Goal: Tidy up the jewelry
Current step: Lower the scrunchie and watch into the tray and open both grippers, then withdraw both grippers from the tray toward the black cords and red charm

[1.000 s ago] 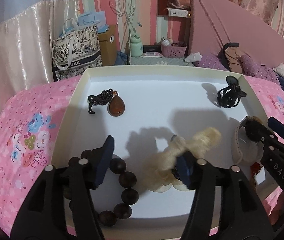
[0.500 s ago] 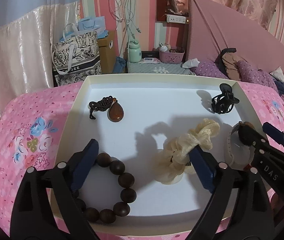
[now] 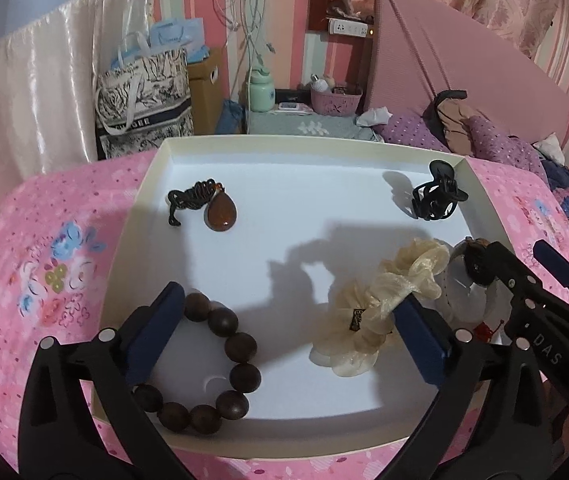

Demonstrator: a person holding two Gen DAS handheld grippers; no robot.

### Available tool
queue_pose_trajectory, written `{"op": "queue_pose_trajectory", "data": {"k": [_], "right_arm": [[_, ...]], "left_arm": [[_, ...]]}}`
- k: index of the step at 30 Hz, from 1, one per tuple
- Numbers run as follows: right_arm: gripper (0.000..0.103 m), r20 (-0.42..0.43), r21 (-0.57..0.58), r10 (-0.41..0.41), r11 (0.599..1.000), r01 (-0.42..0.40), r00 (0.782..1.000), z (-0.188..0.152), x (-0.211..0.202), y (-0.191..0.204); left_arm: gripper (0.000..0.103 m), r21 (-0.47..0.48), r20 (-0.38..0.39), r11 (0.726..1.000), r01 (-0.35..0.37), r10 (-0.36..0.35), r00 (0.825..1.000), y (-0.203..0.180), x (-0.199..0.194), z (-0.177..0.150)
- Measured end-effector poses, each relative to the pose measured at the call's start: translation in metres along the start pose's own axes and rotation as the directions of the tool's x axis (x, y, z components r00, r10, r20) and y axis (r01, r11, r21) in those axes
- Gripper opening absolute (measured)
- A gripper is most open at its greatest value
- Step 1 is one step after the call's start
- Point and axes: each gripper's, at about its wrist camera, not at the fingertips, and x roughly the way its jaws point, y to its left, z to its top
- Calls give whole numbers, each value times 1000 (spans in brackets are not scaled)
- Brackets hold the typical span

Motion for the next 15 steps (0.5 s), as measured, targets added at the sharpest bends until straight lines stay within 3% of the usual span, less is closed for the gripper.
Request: {"op": "queue_pose_trajectory", "data": {"k": [5,15], "right_arm": [[79,0,-1,-1,1000,1,1000,0,0,0],[79,-8,-1,4,1000,-4,1000,0,-3,1]], "left_arm": [[100,-58,-75,994,94,-98,992,8,9,0],[100,-114,-128,989,94,-108,986,11,14,0]]}}
